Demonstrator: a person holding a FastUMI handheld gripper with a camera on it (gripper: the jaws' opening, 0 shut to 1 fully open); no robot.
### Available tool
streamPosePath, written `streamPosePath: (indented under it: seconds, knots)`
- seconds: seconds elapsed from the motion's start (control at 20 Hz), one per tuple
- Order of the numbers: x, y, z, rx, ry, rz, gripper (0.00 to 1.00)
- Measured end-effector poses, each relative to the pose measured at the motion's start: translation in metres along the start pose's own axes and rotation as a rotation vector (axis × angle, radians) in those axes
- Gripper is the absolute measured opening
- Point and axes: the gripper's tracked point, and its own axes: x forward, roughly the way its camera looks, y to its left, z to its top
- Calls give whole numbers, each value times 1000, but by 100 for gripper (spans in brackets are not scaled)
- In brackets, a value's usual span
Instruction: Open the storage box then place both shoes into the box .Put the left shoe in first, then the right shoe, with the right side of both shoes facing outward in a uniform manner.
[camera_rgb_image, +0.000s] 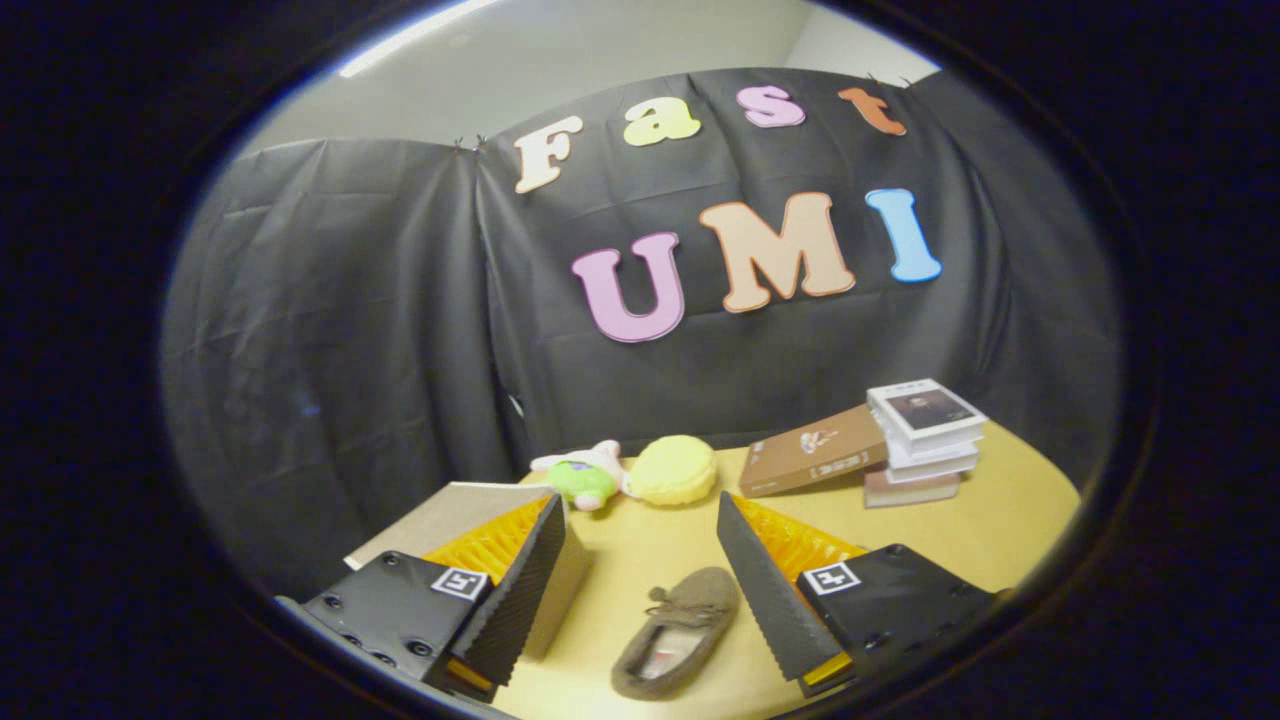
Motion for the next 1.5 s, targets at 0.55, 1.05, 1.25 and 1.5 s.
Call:
streamPosePath:
  seconds: [0.55,1.05,1.25,1.5]
  knots:
    - [-16,72,-64,456,40,135,99]
    - [-2,96,-123,837,122,62,99]
    - [6,94,-145,1049,124,2,98]
    - [15,107,-167,1220,167,-34,98]
